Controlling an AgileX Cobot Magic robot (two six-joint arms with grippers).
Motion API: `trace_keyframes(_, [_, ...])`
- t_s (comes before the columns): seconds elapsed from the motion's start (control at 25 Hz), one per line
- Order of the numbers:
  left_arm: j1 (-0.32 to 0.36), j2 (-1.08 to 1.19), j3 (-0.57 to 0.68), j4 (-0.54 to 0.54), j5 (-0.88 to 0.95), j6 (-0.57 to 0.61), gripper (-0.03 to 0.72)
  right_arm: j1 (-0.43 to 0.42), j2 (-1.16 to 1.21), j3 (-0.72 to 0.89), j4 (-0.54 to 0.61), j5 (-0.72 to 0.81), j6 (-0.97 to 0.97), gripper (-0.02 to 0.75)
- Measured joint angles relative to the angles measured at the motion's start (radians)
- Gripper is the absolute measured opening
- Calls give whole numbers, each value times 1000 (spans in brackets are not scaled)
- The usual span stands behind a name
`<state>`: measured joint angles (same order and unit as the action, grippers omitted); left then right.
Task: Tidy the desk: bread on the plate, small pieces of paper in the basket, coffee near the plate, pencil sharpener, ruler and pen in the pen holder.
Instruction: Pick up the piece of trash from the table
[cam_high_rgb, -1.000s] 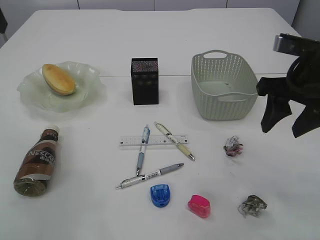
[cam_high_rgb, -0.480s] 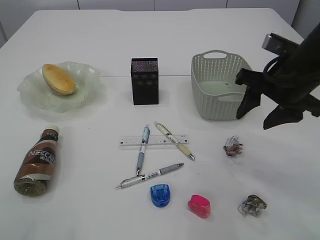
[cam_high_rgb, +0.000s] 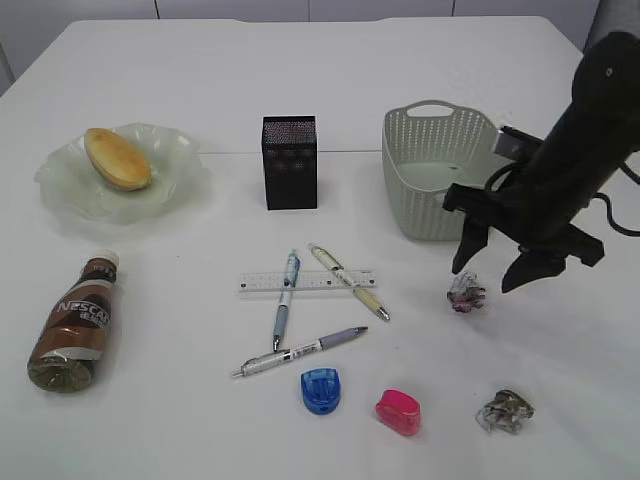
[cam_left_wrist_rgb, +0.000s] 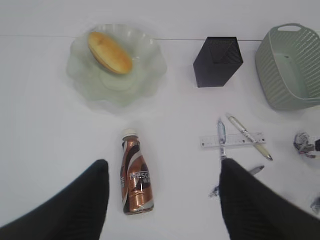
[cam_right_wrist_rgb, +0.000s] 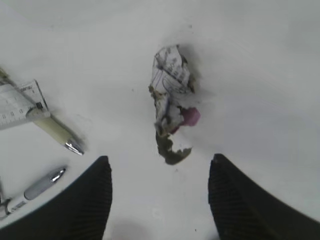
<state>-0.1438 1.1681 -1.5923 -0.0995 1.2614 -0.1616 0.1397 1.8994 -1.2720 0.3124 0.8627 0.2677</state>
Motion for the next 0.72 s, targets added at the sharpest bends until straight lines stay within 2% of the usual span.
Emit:
trace_keyframes(0.36, [0,0,0,-18,2,0,496,0,115,-165,-22,41,0,448])
trace_keyframes(0.72, [0,0,0,-27,2,0,489,0,198,-209,-82,128,-2,449])
